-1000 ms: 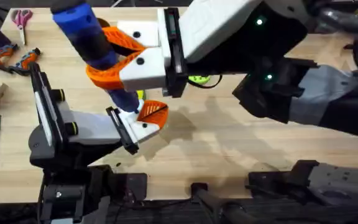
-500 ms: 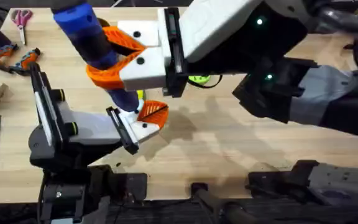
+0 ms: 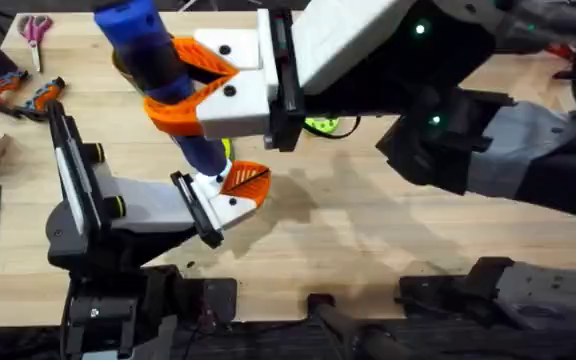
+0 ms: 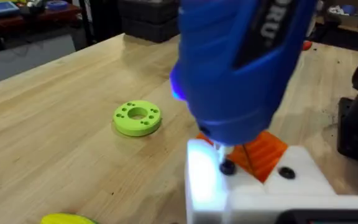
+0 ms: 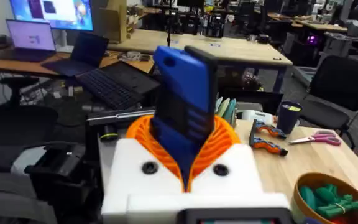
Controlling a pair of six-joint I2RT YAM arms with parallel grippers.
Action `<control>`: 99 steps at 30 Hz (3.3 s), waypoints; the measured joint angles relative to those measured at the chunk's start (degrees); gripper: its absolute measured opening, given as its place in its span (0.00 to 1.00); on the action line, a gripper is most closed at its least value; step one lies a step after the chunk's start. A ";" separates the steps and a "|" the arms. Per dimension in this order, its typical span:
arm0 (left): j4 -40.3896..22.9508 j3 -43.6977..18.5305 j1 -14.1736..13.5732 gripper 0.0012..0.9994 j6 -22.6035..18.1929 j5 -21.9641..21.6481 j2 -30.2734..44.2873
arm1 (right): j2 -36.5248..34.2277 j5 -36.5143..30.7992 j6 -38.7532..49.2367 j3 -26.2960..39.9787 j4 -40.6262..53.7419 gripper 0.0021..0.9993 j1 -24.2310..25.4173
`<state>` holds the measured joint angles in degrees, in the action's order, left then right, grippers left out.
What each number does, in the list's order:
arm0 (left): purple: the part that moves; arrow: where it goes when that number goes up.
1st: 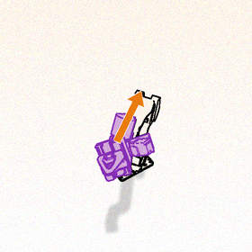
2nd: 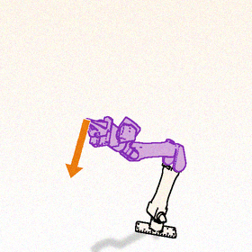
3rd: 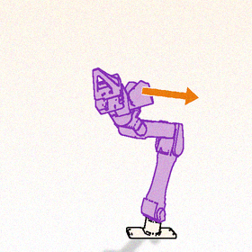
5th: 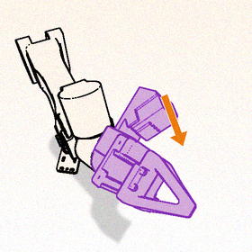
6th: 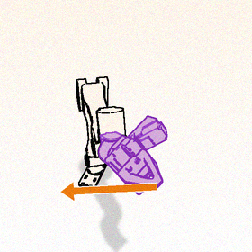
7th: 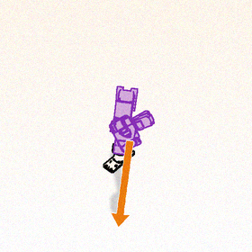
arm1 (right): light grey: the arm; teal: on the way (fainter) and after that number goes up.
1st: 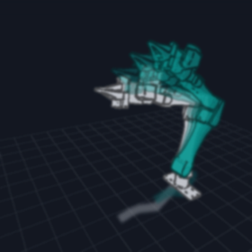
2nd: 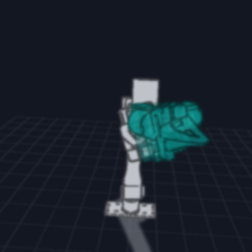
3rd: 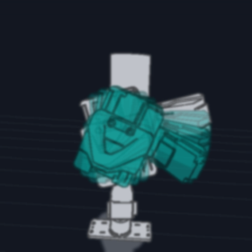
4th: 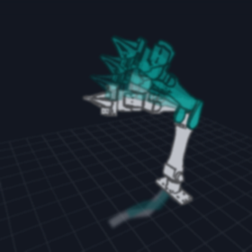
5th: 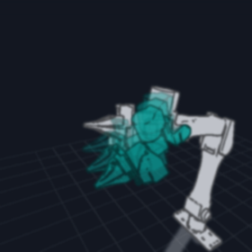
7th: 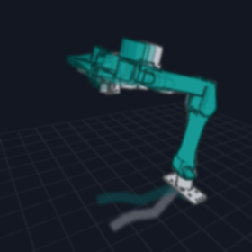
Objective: Pick up the gripper from the table and insert it into the empty holder that is missing its gripper. Then pick up a screw, insert it into the mounting hole, and use the screwdriver to tighten it. Finally, clean up the table by picking up the vegetable and placing it into the bucket.
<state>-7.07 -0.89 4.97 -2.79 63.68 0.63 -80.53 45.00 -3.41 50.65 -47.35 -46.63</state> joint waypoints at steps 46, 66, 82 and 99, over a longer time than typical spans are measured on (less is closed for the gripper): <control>0.02 0.00 -0.01 0.00 0.22 0.00 0.01 | -0.09 2.74 -3.04 11.28 0.86 0.02 3.61; 0.01 0.00 -0.01 0.00 0.20 0.00 -0.01 | -0.32 -18.03 37.44 36.51 76.41 0.02 17.24; 0.02 0.00 0.00 0.00 0.20 0.00 -0.01 | -12.65 -39.82 74.96 36.52 83.28 0.02 30.04; 0.01 0.00 0.00 0.00 0.20 0.00 -0.01 | -33.38 -40.73 90.66 36.52 73.06 0.02 39.68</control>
<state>-7.06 -0.89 4.97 -2.59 63.68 0.62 -113.92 4.27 87.25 87.18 25.71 -6.94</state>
